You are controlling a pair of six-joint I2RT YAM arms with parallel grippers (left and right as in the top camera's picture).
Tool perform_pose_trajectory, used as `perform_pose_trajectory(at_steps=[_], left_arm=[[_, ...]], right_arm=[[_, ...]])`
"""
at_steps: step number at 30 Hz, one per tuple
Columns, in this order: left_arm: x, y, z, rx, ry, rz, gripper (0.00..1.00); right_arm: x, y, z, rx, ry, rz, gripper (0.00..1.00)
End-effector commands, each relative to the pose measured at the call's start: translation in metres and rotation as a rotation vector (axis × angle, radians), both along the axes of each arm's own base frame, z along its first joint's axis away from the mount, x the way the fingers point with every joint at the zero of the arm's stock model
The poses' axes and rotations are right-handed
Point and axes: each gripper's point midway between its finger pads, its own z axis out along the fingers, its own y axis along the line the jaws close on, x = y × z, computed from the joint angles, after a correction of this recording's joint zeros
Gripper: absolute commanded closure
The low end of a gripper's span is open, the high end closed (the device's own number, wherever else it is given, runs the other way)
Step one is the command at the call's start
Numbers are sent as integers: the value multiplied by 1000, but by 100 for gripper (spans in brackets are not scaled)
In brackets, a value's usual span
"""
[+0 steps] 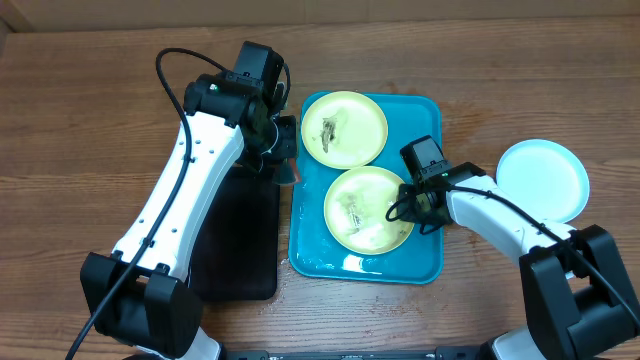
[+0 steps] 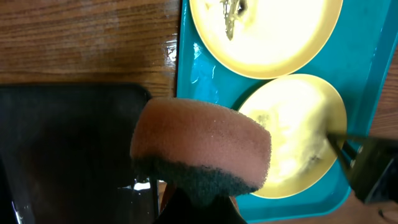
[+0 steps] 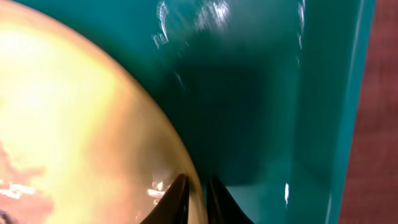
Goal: Clean dirty plates on tray and stack at the side
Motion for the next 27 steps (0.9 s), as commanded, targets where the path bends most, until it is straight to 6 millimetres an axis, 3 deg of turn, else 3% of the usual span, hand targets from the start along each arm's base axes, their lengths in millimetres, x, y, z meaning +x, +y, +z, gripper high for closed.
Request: perform_pose_trajectory(at_steps=[1,4,9,13,20,23,27], left_arm=[[4,-3,8,-11,-35,-22,96],[4,-3,8,-11,-35,-22,95],[4,-3,8,-11,-34,-22,96],[3,-3,8,-9,-29,-22,96],[2,-3,7,-8,-28,-23,96],[2,-3,7,-8,-28,-23,96],[2,-3,7,-8,-27,-23,95]], right_arm=[[-14,-3,18,20,62,-129,64],[-1,1,41,31,-16,-21,58],[44,1,68,-69,-254,288,47],[59,7,63,-118,-337,507,38],[69,11,32,-139,-353,578,27],[69,12,22,-125,-333,578,36],[61,14,7,-84,-277,553,64]])
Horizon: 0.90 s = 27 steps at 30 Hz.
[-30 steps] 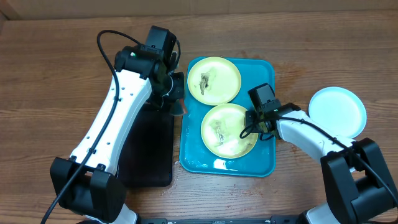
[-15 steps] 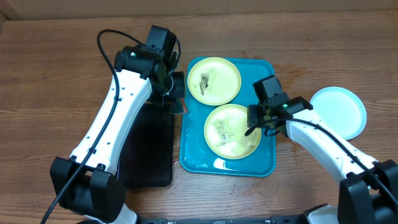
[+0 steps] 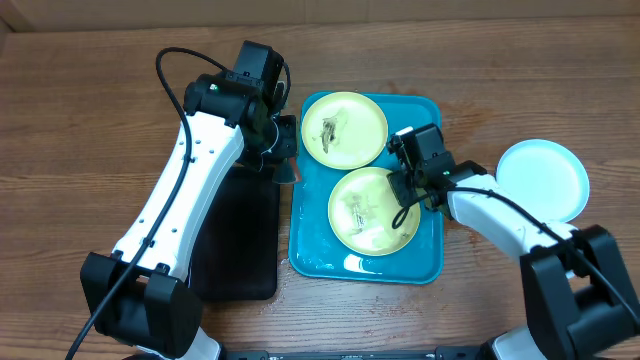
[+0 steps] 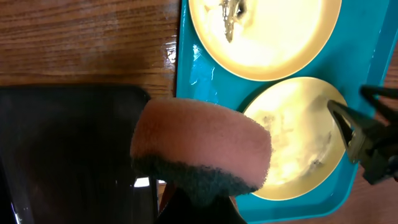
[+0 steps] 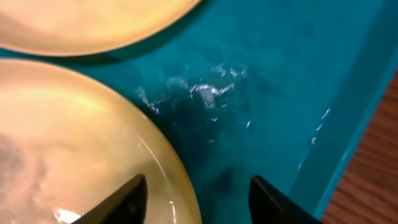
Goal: Clean dirty plates on tray and stack at the side
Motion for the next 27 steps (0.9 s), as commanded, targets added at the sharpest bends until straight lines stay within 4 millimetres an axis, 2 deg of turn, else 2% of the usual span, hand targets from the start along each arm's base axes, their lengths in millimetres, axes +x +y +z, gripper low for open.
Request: perform_pose_trajectory(at_steps=[1,3,4,7,11,13,16,18,20,25,26,27], left_arm=[[1,-2,7,-6,-23,-23,96],[1,-2,7,-6,-23,-23,96],[1,-2,7,-5,-23,-23,96],[1,-2,7,-5,-23,-23,96],[1,-2,7,-5,-23,-24,96],[1,-2,7,-5,-24,-27,96],[1,-2,7,-6,-24,-26,96],[1,-3,7,-6,-24,-26,96],[1,-3,7,-6,-24,-27,96],[1,-3,7,-9,-22,-25,96],[1,-3,6,-10,-19,-22,96],[0,-3,5,-9,-17,-20,96]], right_arm=[[-9,-2,-14,19,58,-32,71],[-13,-4,-16,30,80,-76,81],[-16,-5,-17,32,96,-98,89],[-25,-9,-20,39,139,-165,96],[-42,-16,-24,70,222,-359,96],[-55,-20,-24,82,280,-490,96],[-76,-21,-21,84,381,-583,96],[-82,-20,-18,81,411,-582,79],[-78,-22,-16,63,390,-553,77],[-46,-17,-14,55,247,-366,77],[-42,-16,-14,57,232,-345,79],[-40,-15,-13,60,223,-338,85]])
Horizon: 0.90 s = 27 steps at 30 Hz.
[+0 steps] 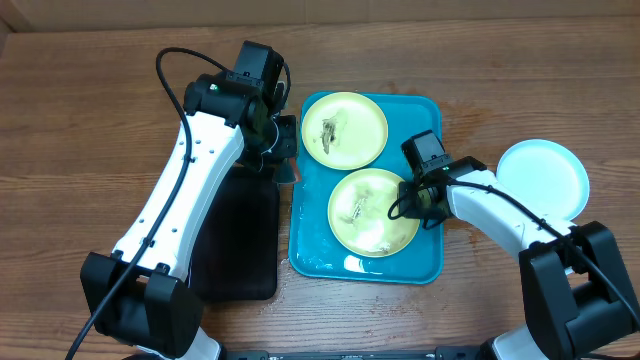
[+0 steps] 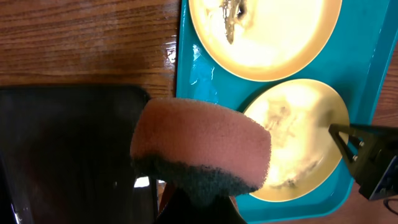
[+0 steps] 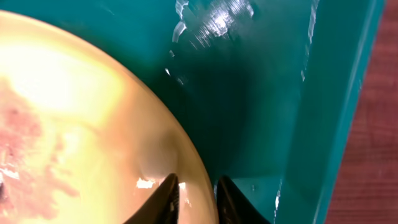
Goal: Clean dirty plates on tray and stack at the side
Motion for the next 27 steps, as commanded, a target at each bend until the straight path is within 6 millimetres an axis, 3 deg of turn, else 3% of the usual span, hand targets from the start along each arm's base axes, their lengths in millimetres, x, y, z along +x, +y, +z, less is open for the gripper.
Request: perform_pose_trajectory(at_steps=[1,2,6,9,14,22,27], left_arm=[[-1,-4,4,-10,-13,-18,96],[-2,-5,2,-10,-5,-10,96],[-8,-14,-4,-20,15,-5,96],[-10,-32,-12,-34,3,-19,96],[-13,-63,-31,-66,-23,-32,96],[-26,-131,-85,-170,-52,-53,96],[-26,-154,-128,-166,-3,-58,96]], right_arm=[[8,-3,1,-27,-38,78,92],[10,-2,0,-26,-41,77,96],[11,-5,1,-12,-40,8,96],[7,-10,-1,4,-11,-111,96],[0,-6,-2,29,21,-106,96],[-9,-6,-4,30,55,-102,96],[-9,-6,-5,30,56,-102,96]])
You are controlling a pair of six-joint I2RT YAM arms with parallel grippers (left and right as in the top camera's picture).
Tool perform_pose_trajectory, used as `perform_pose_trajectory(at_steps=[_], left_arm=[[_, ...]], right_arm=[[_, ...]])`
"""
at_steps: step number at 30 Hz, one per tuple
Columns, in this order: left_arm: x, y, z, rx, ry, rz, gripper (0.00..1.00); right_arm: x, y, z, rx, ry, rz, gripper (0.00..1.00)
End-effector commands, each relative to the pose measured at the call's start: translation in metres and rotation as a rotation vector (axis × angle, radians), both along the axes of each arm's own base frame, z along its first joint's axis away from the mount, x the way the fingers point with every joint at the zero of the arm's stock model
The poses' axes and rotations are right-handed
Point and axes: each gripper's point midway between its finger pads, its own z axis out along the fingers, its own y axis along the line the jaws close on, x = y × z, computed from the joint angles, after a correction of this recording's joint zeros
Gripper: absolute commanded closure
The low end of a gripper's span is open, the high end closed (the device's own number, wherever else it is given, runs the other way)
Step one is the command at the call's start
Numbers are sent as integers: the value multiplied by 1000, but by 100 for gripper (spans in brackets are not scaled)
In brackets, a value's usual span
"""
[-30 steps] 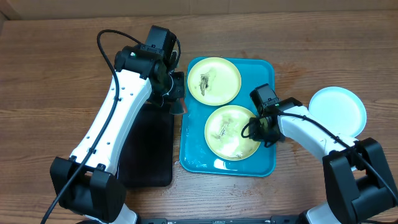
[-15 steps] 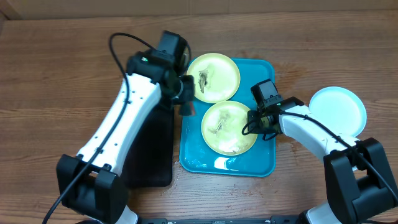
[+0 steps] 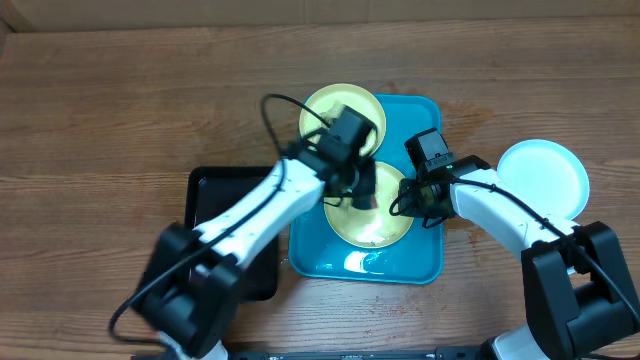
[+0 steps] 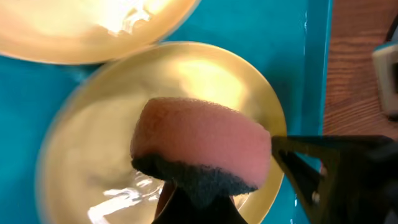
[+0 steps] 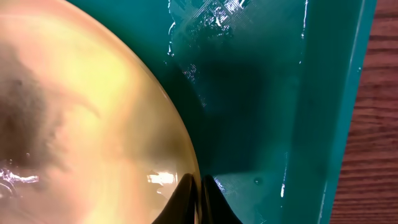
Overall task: Clean dirty plates on tray and stack at the side
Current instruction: 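Scrub the yellow plate with the sponge while right gripper holds it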
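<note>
Two yellow plates lie on the teal tray. The far plate is partly under my left arm. The near plate has a wet smear. My left gripper is shut on a pink sponge with a dark scouring side, held over the near plate. My right gripper is shut on the near plate's right rim.
A clean pale blue plate sits on the wooden table to the right of the tray. A black tray lies to the left, partly under my left arm.
My left arm has moved from over the black tray's far edge to over the near yellow plate, sponge still held. My right gripper's fingers have closed tighter on the plate's rim.
My left gripper held the sponge beside the tray through the three earlier moments. My right gripper was shut at the near plate's rim, then open and nearer the far plate, then back at the rim and closing. Now it pinches the rim while the sponge is over that plate.
</note>
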Motion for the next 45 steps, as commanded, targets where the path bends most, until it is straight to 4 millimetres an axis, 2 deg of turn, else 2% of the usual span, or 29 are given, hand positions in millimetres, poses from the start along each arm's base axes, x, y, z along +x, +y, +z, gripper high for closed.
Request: perform_pose_trajectory(at_steps=[1,4,6,9,12,15,19,24,27,29,34,38,45], left_arm=[[-4,-7,-41,12,95,43,96],[4,-1,-58,49,134,66,96],[12,13,-62,104,146,98,96],[24,45,-61,254,122,150,96],[32,79,-57,425,70,131,96],[32,81,-57,452,60,82,96],[23,53,-60,336,97,0,96],[3,-10,-74,45,216,-121,96],[-9,-38,-81,-97,286,-181,96],[-15,-51,-78,-180,318,-213,96],[-21,-70,-69,-261,320,-264,96],[-31,-76,-69,-258,335,-283,96],[-57,-55,-76,-177,478,-245,96]], right_arm=[[-5,-5,-4,-10,21,-21,96],[-5,-3,-4,-1,25,-19,96],[-6,-3,-4,-1,26,-19,96],[-6,-3,-4,-2,27,-19,96],[-6,-3,-4,-2,27,-19,96],[-6,-3,-4,-2,27,-19,96],[-6,-3,-4,-2,27,-19,96],[-6,-4,-4,-3,28,-18,96],[-6,-4,-4,-3,28,-15,96],[-6,-3,-4,-3,28,-15,96],[-6,-3,-4,-3,26,-16,96],[-6,-4,-4,-6,26,-16,96],[-6,-4,-4,-6,26,-16,96]])
